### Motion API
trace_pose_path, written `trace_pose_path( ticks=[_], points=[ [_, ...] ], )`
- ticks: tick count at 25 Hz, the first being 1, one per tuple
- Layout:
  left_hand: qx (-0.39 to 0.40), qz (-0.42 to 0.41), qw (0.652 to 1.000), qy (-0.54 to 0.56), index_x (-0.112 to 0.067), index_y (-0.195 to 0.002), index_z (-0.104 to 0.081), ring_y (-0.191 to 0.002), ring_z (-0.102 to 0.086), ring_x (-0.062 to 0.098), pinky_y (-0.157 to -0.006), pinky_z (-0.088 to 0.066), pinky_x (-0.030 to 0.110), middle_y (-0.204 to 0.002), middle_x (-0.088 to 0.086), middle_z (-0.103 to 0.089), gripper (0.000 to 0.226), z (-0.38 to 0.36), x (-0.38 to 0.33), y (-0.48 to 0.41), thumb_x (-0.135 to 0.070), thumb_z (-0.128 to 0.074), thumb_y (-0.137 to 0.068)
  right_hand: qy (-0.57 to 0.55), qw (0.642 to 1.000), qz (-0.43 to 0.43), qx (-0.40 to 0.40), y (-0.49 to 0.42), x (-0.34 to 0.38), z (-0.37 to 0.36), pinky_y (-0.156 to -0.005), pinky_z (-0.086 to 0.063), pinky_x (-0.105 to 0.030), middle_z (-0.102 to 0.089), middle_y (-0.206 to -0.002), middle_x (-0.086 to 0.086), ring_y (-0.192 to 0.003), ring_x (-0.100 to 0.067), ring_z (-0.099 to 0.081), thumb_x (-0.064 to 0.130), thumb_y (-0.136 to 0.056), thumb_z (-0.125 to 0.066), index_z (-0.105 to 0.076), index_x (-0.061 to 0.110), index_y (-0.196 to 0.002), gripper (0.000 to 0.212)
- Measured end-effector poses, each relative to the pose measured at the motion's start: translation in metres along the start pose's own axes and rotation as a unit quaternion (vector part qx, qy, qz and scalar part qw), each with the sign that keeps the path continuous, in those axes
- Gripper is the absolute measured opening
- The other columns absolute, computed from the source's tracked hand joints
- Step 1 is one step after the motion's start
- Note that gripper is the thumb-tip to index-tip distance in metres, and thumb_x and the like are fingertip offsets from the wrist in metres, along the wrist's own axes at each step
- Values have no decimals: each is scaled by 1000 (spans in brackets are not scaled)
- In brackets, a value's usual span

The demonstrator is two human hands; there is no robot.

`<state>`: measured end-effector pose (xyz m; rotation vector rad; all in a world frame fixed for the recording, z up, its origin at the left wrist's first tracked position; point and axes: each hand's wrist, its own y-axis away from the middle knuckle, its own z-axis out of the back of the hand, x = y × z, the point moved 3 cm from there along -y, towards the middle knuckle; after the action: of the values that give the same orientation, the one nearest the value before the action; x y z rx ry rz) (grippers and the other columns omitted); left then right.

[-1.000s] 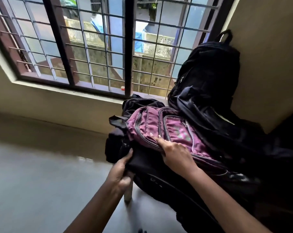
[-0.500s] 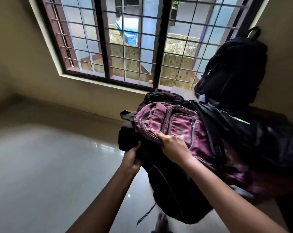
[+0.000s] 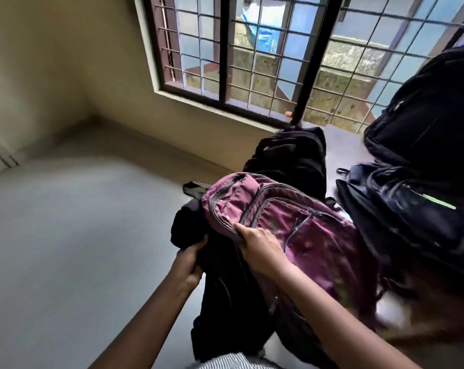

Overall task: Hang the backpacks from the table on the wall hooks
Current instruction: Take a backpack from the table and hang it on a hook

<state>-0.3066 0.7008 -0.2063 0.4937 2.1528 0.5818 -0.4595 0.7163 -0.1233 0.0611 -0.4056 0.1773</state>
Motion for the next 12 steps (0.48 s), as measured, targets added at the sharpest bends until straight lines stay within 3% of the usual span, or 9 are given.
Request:
trace_pose_path(
  ticks=[5,8,9,12],
  points=[
    [-80,-23,996,18,-3,-95,-65,-63,-73,19,-50,-57,25,-75,9,-76,13,65,-22,32,-7,-60,-84,-57,997,27,38,-23,44,-47,-83,-47,-42,-67,-111,-21,-103,-39,-61,20,-87,-47,-50,24,-129,42],
    [-115,-43,992,36,-1,-112,-63,-92,-68,29,-76,-58,36,-105,18,-69,45,108,-44,43,-15,-71,-70,-107,990,65,61,-37,73,-68,-77,-48,-43,-69,-104,-22,-98,-41,-62,19,-82,-46,-55,23,-124,42],
    [-125,-54,990,45,-1,-113,-63,-94,-68,29,-81,-56,37,-106,17,-69,49,122,-54,47,-16,-72,-67,-134,985,83,70,-43,87,-76,-74,-47,-40,-71,-101,-20,-96,-39,-64,25,-80,-44,-57,23,-121,42],
    [-154,-95,981,77,-5,-104,-65,-72,-73,18,-63,-60,27,-87,9,-74,23,162,-86,54,-12,-62,-82,-171,970,135,106,-75,135,-102,-69,-44,-35,-72,-98,-18,-94,-36,-65,28,-79,-42,-58,25,-117,41]
  ],
)
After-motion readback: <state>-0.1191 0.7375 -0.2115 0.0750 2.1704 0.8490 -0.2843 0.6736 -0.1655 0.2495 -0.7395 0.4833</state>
